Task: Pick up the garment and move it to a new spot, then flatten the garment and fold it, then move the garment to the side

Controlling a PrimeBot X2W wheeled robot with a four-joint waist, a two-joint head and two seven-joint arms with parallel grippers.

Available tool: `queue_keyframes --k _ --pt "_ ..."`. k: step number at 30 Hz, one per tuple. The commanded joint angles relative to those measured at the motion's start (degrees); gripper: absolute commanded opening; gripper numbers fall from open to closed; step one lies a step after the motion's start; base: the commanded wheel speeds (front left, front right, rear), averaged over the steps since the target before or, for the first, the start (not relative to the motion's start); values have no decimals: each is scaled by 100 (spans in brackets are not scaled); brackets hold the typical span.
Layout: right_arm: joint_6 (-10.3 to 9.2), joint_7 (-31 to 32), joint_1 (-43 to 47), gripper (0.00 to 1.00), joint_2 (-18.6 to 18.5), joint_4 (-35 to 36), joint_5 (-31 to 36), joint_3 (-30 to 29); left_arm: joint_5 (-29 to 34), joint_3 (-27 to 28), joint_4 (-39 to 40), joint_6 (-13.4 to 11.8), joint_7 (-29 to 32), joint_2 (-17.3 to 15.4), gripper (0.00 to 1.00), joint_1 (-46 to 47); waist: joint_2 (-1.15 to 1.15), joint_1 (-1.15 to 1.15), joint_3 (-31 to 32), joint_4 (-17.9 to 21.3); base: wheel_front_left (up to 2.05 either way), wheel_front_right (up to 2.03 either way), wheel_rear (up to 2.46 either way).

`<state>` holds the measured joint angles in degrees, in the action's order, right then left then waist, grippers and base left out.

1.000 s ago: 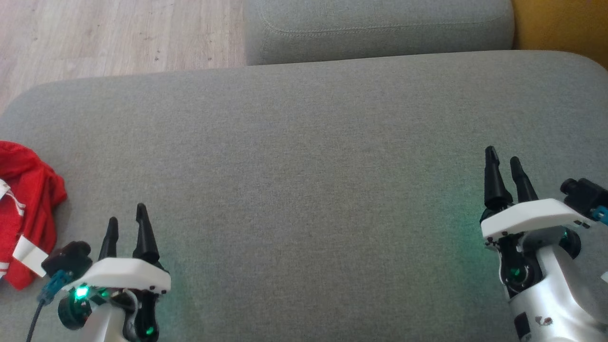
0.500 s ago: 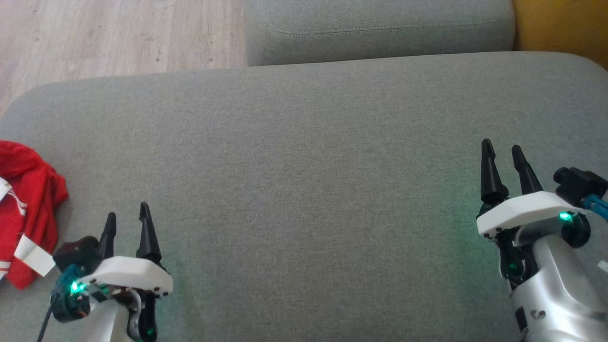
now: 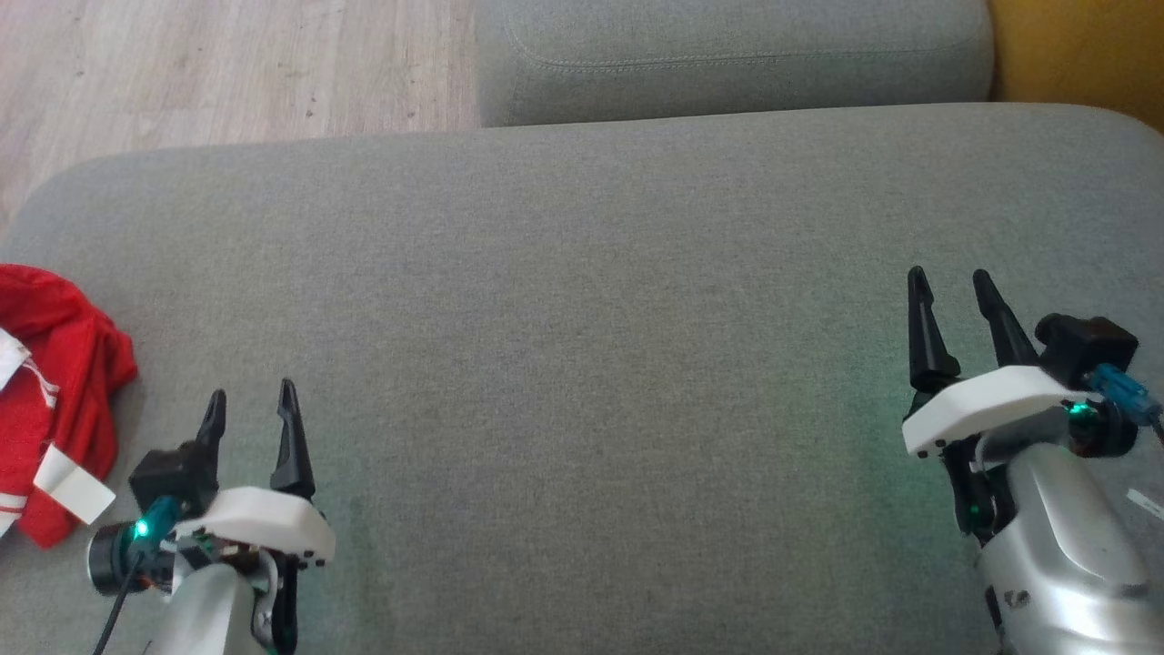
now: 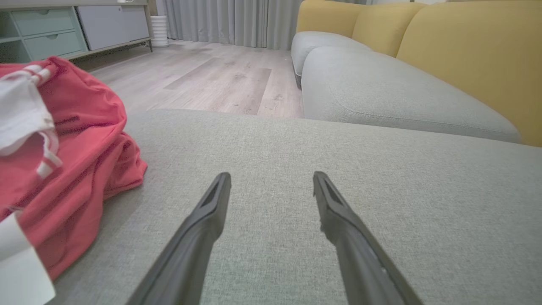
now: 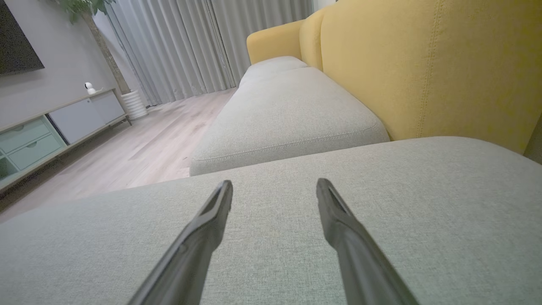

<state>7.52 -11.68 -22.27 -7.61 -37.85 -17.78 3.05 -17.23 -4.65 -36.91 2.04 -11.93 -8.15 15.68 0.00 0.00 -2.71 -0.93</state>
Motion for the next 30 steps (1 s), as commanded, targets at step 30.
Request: queue_keyframes --k 30 --pt "-3 -331 -530 100 -11 -466 1087 61 1014 360 29 -80 -307 -115 100 433 0 0 -36 -23 0 0 0"
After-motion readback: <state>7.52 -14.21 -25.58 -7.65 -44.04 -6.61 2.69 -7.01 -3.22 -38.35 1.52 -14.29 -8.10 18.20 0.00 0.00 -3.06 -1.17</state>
